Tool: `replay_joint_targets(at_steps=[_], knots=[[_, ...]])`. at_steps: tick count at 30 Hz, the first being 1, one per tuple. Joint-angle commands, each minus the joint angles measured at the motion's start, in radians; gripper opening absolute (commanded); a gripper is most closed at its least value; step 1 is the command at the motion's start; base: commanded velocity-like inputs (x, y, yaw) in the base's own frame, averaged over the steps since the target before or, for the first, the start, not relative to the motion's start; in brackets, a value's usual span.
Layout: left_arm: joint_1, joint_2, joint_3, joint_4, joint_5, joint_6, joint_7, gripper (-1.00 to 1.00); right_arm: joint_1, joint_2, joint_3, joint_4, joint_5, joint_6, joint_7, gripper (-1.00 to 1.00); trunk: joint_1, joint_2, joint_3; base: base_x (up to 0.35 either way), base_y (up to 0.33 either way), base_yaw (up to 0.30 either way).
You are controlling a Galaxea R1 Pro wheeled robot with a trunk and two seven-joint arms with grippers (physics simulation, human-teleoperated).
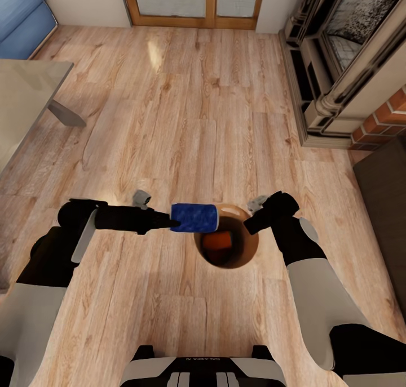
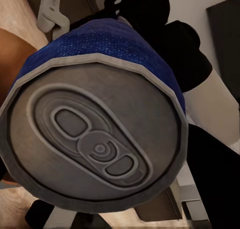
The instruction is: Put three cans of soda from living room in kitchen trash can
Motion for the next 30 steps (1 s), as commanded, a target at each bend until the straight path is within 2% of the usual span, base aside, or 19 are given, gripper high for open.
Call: replay_joint_targets(at_steps=[1,4,7,10,13,14,16,20,27,30], knots=[[0.000,-0.003,-0.006,0.001,0.000,0.000,0.012,-1.00,0.000,0.003,0.000,0.002,-0.020,0.012,0.000,-1.00,0.000,0.000,0.000,0.000,0.000,0.000],[0.000,-0.005,-0.012,0.002,0.000,0.000,0.056,-1.00,0.000,0.006,0.001,0.003,-0.020,0.012,-0.003,-1.00,0.000,0.000,0.000,0.000,0.000,0.000],[0.000,-0.009,-0.047,0.004,0.000,0.000,0.127,-1.00,0.000,0.008,0.001,0.004,-0.020,0.012,-0.005,-1.00,0.000,0.000,0.000,0.000,0.000,0.000],[-0.001,-0.025,-0.078,0.010,0.001,0.000,0.197,-1.00,0.001,0.009,0.015,0.005,-0.020,0.012,-0.006,-1.00,0.000,0.000,0.000,0.000,0.000,0.000],[-0.001,-0.036,-0.085,0.016,0.000,0.000,0.232,-1.00,0.001,0.014,0.028,0.004,-0.022,0.012,-0.007,-1.00,0.000,0.000,0.000,0.000,0.000,0.000],[-0.001,-0.048,-0.088,0.018,0.000,0.000,0.259,-1.00,0.002,0.024,0.037,0.004,-0.021,0.013,-0.007,-1.00,0.000,0.000,0.000,0.000,0.000,0.000],[-0.001,-0.060,-0.089,0.020,0.000,0.000,0.282,-1.00,0.002,0.029,0.041,0.004,-0.022,0.013,-0.007,-1.00,0.000,0.000,0.000,0.000,0.000,0.000],[-0.001,-0.106,-0.095,0.040,0.000,0.000,0.362,-1.00,0.003,0.038,0.056,0.003,-0.023,0.013,-0.008,-1.00,0.000,0.000,0.000,0.000,0.000,0.000],[-0.001,-0.152,-0.107,0.057,0.000,0.000,0.463,-1.00,0.006,0.042,0.062,0.003,-0.023,0.013,-0.008,-1.00,0.000,0.000,0.000,0.000,0.000,0.000],[-0.001,-0.162,-0.133,0.061,0.000,0.000,0.511,-1.00,0.007,0.043,0.065,0.003,-0.023,0.013,-0.008,-1.00,0.000,0.000,0.000,0.000,0.000,0.000]])
